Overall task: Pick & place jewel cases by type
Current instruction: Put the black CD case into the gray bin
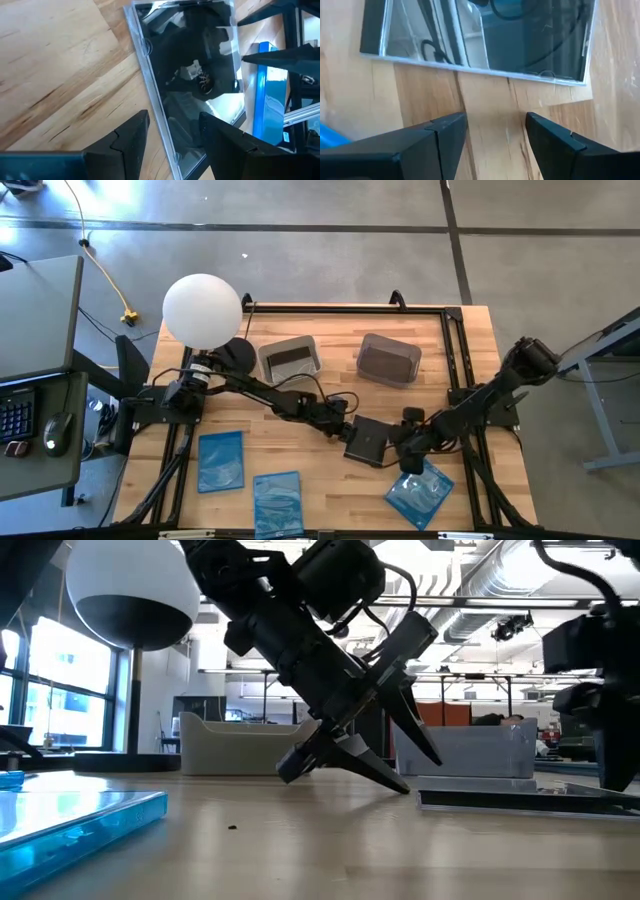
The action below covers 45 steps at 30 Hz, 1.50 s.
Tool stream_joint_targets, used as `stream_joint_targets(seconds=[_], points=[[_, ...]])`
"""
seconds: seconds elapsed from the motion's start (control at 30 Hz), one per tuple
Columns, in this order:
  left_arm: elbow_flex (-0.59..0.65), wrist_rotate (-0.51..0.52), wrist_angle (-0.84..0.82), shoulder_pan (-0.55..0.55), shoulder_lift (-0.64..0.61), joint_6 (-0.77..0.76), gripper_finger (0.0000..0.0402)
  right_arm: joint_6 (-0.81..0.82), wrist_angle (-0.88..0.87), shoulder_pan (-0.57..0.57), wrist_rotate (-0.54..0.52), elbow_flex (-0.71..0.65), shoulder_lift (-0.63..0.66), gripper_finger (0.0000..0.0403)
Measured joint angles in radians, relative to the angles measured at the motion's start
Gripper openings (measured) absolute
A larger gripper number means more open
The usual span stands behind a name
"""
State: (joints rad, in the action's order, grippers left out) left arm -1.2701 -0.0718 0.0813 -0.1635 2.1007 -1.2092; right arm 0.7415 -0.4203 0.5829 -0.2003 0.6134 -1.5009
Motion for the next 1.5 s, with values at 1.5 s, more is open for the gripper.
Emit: stream_joint_targets(seconds=[1.5], points=[[-0.193,-0.090,-0.275,-0.005,-0.013,0.074,0.0179,-0.239,0.192,-0.077,-0.025,0.009,-0.026,0.0201]])
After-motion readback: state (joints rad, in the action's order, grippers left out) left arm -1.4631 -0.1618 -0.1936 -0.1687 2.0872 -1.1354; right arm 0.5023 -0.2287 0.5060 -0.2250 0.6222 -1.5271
